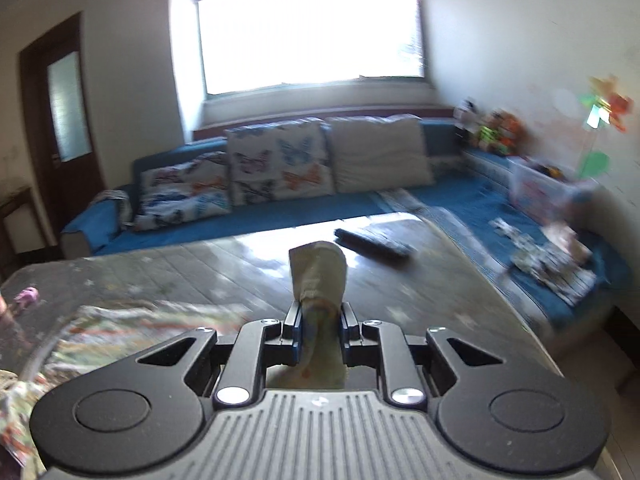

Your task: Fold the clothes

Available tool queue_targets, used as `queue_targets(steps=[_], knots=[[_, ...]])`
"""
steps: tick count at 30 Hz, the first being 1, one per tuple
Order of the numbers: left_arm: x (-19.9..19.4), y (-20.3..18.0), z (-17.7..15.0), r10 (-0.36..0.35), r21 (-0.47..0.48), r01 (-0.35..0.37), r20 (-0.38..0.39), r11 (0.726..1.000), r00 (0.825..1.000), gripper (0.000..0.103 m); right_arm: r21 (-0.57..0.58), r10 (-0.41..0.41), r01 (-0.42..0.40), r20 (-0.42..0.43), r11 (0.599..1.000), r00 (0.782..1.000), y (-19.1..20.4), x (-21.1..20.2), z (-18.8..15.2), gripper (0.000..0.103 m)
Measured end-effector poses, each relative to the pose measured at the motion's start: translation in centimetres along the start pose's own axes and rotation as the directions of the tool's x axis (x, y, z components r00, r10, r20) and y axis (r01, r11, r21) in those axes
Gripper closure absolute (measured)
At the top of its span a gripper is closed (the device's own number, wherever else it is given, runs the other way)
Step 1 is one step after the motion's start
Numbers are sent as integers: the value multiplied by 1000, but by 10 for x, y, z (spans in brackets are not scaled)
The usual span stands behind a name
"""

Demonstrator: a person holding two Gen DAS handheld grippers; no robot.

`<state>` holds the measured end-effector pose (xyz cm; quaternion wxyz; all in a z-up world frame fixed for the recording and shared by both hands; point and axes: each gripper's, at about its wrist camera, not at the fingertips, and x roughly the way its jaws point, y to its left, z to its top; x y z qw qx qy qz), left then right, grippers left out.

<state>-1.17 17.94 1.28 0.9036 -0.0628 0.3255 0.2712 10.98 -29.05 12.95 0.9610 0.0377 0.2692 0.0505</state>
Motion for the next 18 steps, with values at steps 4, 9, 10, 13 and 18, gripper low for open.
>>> queue_targets(steps=[4, 9, 10, 13, 18], knots=[[0, 2, -6, 5, 17, -5, -26, 1000, 1000, 100, 72, -52, 56, -64, 996, 997, -35, -4, -35, 86], [0, 4, -8, 17, 28, -16, -40, 999, 999, 94, 123, -106, 124, -143, 985, 984, -59, 4, -73, 74], [-1, 6, -8, 22, 28, -21, -41, 999, 999, 89, 125, -123, 142, -152, 982, 981, -63, 4, -78, 72], [-4, 9, -10, 36, 33, -35, -41, 999, 998, 74, 130, -166, 187, -151, 974, 974, -67, 0, -84, 66], [-9, 10, -13, 55, 56, -54, -27, 997, 998, 56, 102, -215, 225, -95, 969, 972, -62, -15, -77, 55]])
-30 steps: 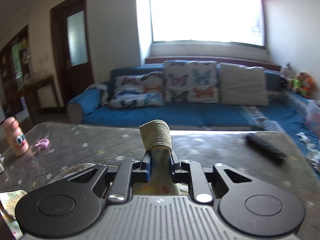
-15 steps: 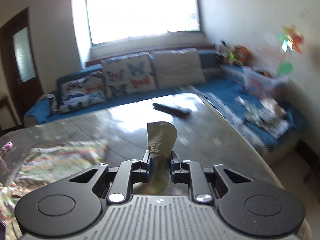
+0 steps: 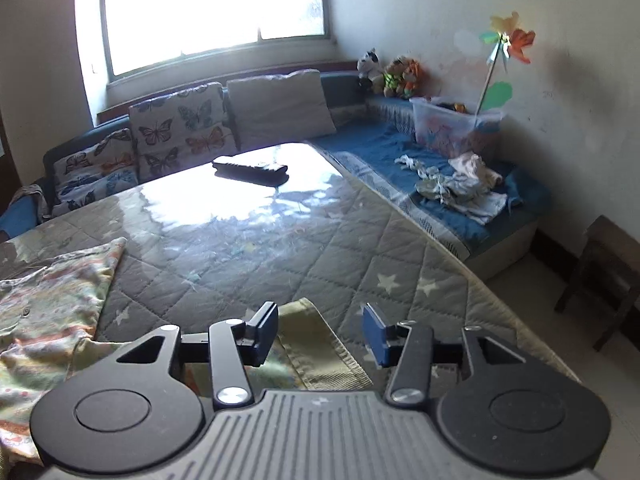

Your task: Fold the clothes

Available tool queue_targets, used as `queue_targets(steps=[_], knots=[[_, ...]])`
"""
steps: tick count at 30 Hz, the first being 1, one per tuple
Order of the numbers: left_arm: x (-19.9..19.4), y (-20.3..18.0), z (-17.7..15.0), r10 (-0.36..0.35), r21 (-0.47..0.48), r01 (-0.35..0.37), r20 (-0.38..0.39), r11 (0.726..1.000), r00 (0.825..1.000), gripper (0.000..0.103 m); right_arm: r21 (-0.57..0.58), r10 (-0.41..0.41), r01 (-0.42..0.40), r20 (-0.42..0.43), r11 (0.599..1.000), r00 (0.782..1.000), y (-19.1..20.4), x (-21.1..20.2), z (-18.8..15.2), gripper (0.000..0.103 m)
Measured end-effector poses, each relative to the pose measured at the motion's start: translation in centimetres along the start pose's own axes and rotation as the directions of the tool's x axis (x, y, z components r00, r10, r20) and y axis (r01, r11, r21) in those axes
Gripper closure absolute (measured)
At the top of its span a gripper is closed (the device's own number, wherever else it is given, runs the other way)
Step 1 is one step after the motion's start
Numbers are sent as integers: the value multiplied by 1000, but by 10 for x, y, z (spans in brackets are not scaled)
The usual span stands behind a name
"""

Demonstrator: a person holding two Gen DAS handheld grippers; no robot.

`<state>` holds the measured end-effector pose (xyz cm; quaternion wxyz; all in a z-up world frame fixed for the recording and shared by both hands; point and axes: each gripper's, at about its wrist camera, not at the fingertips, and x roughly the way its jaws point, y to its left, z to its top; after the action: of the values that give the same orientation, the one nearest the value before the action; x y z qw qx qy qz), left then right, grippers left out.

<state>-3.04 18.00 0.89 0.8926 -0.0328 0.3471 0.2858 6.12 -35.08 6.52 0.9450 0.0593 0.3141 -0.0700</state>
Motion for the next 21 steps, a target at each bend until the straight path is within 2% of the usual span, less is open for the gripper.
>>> queue_targets(steps=[2, 6, 9, 13, 16, 21], knots=[[-1, 0, 0, -1, 0, 1, 1, 1000, 1000, 48, -17, 20, -20, -2, 1000, 1000, 6, -1, 0, 53], [-4, -1, -1, -5, 10, 5, 10, 1000, 1000, 44, -53, 73, -76, -57, 996, 996, 27, 15, -8, 52], [-8, -2, -3, -10, 23, 9, 17, 1000, 1000, 37, -64, 101, -107, -100, 992, 990, 39, 30, -17, 52], [-13, -3, -7, -14, 55, 12, 36, 998, 999, 28, -95, 82, -93, -113, 991, 990, 48, 44, -24, 50], [-13, -7, -11, -32, 105, 27, 43, 994, 999, 19, -86, 85, -95, -113, 992, 990, 50, 50, -27, 44], [-17, -22, -18, -62, 208, 46, 72, 977, 996, 15, -95, 91, -102, -116, 990, 989, 55, 52, -26, 37]])
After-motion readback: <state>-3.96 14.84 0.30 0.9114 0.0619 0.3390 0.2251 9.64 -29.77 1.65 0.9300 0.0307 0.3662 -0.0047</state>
